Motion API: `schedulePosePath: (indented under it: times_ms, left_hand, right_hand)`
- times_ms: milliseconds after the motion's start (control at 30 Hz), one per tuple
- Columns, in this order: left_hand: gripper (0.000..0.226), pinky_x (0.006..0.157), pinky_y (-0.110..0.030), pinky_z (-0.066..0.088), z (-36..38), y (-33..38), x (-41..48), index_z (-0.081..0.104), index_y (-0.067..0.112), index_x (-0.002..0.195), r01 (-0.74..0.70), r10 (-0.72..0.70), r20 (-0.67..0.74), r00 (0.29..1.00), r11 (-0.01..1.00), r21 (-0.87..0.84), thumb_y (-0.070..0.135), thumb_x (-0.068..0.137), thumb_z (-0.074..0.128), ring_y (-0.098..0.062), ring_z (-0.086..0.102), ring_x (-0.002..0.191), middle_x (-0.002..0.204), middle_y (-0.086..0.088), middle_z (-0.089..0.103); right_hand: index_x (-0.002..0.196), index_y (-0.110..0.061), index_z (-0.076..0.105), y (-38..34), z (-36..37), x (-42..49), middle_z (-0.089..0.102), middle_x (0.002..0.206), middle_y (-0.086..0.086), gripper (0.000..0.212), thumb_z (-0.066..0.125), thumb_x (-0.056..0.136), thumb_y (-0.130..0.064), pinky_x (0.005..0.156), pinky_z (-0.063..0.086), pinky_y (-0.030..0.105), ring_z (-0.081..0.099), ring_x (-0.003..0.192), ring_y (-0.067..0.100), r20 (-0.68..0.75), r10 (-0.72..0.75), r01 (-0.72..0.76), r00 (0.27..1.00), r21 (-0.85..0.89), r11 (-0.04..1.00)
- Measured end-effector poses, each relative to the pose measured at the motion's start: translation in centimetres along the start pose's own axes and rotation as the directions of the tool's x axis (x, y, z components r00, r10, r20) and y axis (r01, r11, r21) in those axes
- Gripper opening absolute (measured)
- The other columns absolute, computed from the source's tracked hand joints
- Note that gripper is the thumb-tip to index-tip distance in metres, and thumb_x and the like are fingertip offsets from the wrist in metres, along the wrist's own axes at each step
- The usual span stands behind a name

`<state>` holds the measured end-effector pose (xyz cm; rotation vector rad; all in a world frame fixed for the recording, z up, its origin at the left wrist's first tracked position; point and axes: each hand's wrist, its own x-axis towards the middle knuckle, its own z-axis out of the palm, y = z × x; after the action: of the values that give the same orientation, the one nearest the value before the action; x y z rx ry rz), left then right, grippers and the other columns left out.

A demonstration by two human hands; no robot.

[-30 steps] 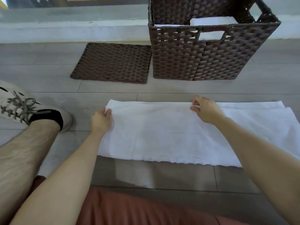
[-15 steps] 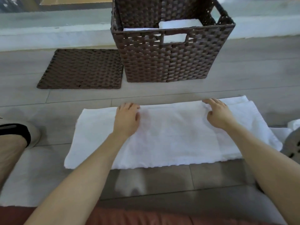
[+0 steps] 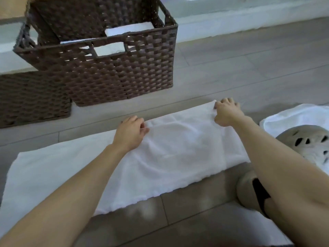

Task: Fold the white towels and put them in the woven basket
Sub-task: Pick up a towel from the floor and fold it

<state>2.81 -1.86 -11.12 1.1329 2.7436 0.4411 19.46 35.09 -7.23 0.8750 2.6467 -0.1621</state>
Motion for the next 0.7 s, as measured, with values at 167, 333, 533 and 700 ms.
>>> schedulePosePath:
  times_ms: [167, 333, 533, 700]
  left_hand:
    - [0.024, 0.067, -0.041, 0.037, -0.3, -0.8, -0.2, 0.052, 0.020, 0.095, 0.016, -0.021, -0.101, 0.995, 0.998, -0.054, 0.039, 0.109, 0.057, -0.035, 0.063, 0.087, 0.087, -0.003, 0.068]
    - [0.025, 0.067, -0.046, 0.044, -0.3, -0.8, 0.6, 0.052, 0.020, 0.097, 0.065, -0.072, -0.084, 0.994, 0.994, -0.082, 0.041, 0.109, 0.056, -0.039, 0.066, 0.084, 0.085, -0.007, 0.070]
    - [0.040, 0.067, -0.040, 0.044, -1.2, -1.2, -1.2, 0.055, 0.024, 0.092, 0.146, -0.149, -0.123, 0.981, 0.989, -0.031, 0.063, 0.103, 0.053, -0.033, 0.062, 0.080, 0.081, -0.001, 0.068]
    - [0.030, 0.071, -0.039, 0.049, -2.8, -5.3, -3.6, 0.049, 0.029, 0.093, 0.144, -0.145, 0.042, 0.988, 0.989, 0.035, 0.058, 0.095, 0.053, -0.033, 0.064, 0.087, 0.083, 0.003, 0.067]
  right_hand:
    - [0.117, -0.018, 0.063, 1.2, -2.8, 0.4, 0.069, 0.113, 0.016, 0.019, 0.064, 0.099, -0.024, 0.084, 0.053, 0.042, 0.063, 0.106, 0.039, -0.212, 0.023, 0.052, 0.977, 0.339, 0.939]
    - [0.146, -0.013, 0.048, -0.4, -0.7, 1.2, 0.063, 0.134, 0.020, 0.057, 0.072, 0.099, -0.035, 0.102, 0.051, 0.046, 0.059, 0.125, 0.041, -0.156, 0.119, -0.033, 0.981, 0.467, 0.884]
    - [0.157, -0.006, 0.035, -1.0, 3.9, 0.8, 0.050, 0.146, 0.020, 0.070, 0.068, 0.100, -0.029, 0.108, 0.043, 0.055, 0.044, 0.137, 0.042, -0.324, 0.180, -0.083, 0.929, 0.292, 0.953]
    - [0.166, -0.019, 0.022, -5.9, 6.7, -5.8, 0.023, 0.173, 0.014, 0.074, 0.042, 0.105, -0.056, 0.128, 0.007, 0.062, 0.010, 0.164, 0.033, -0.519, 0.122, -0.013, 0.846, 0.208, 0.978]
